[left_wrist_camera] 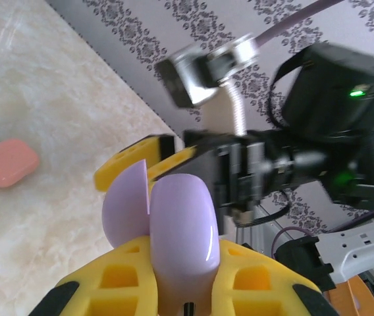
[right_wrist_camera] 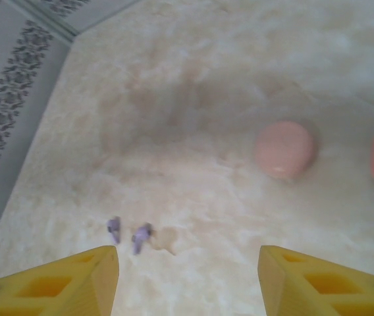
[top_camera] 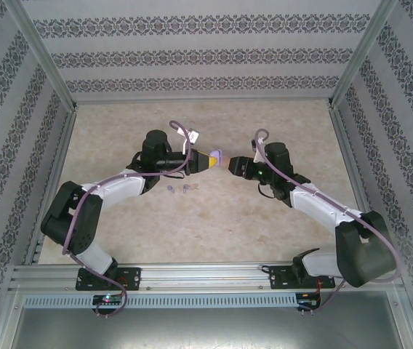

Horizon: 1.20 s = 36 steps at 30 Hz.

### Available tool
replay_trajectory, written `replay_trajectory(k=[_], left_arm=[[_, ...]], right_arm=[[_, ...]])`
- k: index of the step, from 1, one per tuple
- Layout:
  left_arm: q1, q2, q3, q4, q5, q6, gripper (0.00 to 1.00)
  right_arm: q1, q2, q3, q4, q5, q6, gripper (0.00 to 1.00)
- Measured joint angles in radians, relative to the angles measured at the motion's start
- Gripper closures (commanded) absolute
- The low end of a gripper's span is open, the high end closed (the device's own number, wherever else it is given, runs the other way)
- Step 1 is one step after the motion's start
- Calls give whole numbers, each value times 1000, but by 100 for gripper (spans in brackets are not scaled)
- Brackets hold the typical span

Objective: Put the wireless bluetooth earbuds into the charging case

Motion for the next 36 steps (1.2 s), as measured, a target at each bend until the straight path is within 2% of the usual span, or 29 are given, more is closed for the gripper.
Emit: replay_trajectory(k=[4,14,23,36], left_arm=[[0,-9,0,0,2,0,100],[0,6,0,51,17,-26,100],[0,21,0,120,28,-86,100],[0,21,0,126,28,-96,100]], right_arm=[[-9,-22,-20,1,-9,11,41],[-5,-184,-26,59,-130,49,43],[34,-159,-24,80,-161,59,51],[39,-101,12,107,-160,68,54]])
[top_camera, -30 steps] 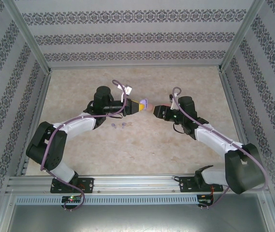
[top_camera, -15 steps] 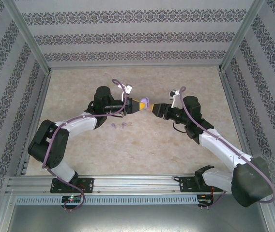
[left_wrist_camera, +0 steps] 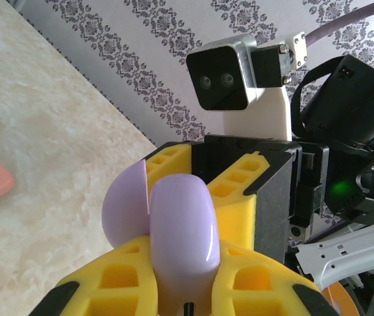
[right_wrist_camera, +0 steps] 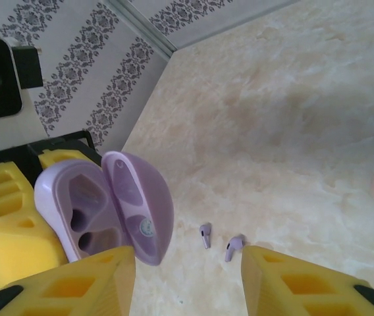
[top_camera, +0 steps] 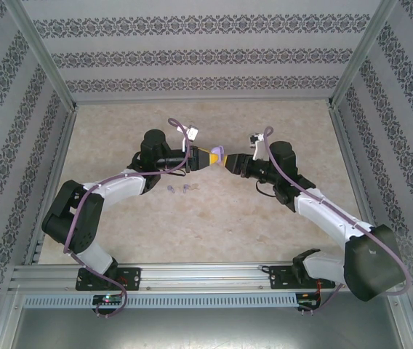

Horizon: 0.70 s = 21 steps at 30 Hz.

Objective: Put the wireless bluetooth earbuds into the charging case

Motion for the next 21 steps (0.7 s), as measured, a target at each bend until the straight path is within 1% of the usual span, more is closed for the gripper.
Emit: replay_trajectory(k=[12,18,21], left_arm=[[-1,0,0,0,0,0,100],[-1,0,0,0,1,0,100],[-1,0,0,-1,0,0,100]], right_arm=[[8,61,34,14,0,11,60],[13,65,34,17,2,11,66],[13,71,36,22,2,14,66]])
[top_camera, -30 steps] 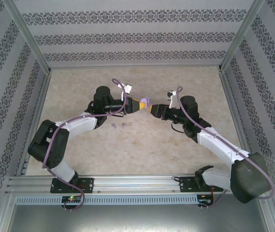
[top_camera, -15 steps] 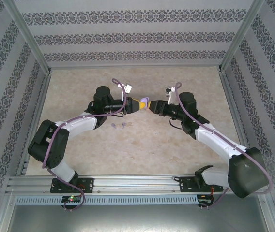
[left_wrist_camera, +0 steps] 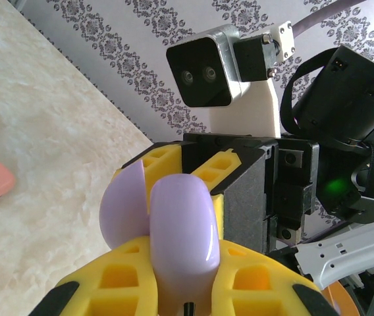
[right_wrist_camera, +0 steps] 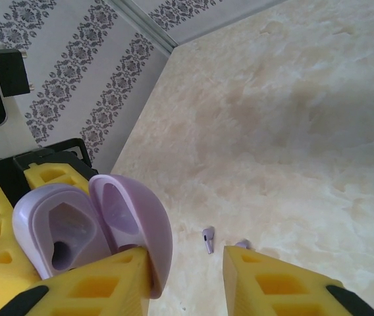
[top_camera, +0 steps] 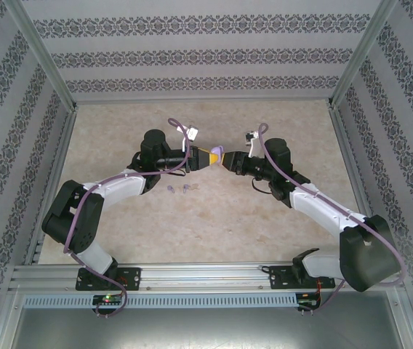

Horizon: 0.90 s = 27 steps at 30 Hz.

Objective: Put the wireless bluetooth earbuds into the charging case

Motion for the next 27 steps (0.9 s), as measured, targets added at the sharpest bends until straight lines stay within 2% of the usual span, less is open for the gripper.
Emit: replay_trajectory(k=[7,15,17,19,23,27], left_arm=[[2,0,0,0,-23,1,100],[2,0,1,0,-42,1,100],[2,0,1,-2,-42,1,99],[2,0,1,-5,-42,1,95],[2,0,8,-14,-43,2,82],[1,1,14,-22,-45,8,61]], right_arm=[[0,32,39,-13,-7,-1,72],[0,52,72,-29,-35,-4,93],[0,54,72,-31,-37,-4,96],[-1,54,72,-33,-40,-3,100],[-1,54,76,-35,-40,-4,100],[0,54,82,-40,-38,-4,100]])
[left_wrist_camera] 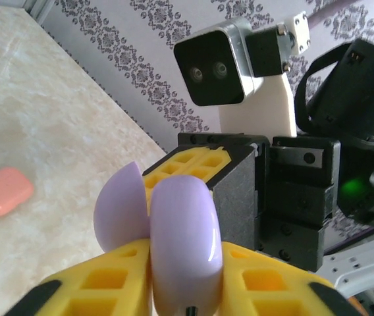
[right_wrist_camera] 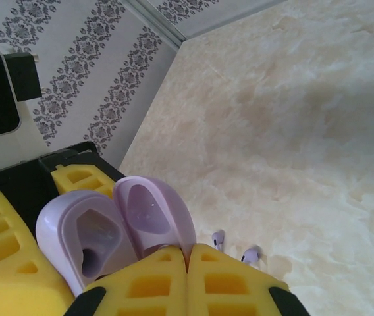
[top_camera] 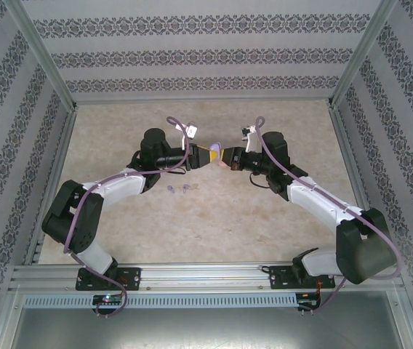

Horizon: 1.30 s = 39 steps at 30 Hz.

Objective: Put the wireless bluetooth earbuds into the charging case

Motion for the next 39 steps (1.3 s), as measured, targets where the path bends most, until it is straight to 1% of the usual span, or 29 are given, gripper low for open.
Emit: replay_trajectory(k=[2,6,10,12,17,22,25,32,36,39], left_arm=[[-6,0,3,-10,3,5,49],[-20,0,4,-32,-10,10,34],[-21,-1,6,-63,-46,33,25],[-18,-4,11,-93,-60,53,23],[-7,-37,74,-261,-73,168,20],[-3,-51,202,-480,-70,343,19],[1,-47,274,-622,-55,444,18],[2,59,469,-933,14,659,19],[3,143,576,-1098,46,759,21],[5,182,616,-1172,51,805,22]], right_arm=[[0,0,3,-7,11,0,100],[0,0,17,-34,37,-11,100],[-7,0,42,-98,68,-49,100],[-14,0,55,-134,80,-71,100],[-48,-2,111,-259,102,-163,100],[-59,-1,220,-424,145,-333,100],[-59,-1,264,-493,172,-432,100],[-59,-1,283,-608,211,-595,100],[-57,0,283,-636,213,-636,100],[-45,0,283,-637,213,-649,100]])
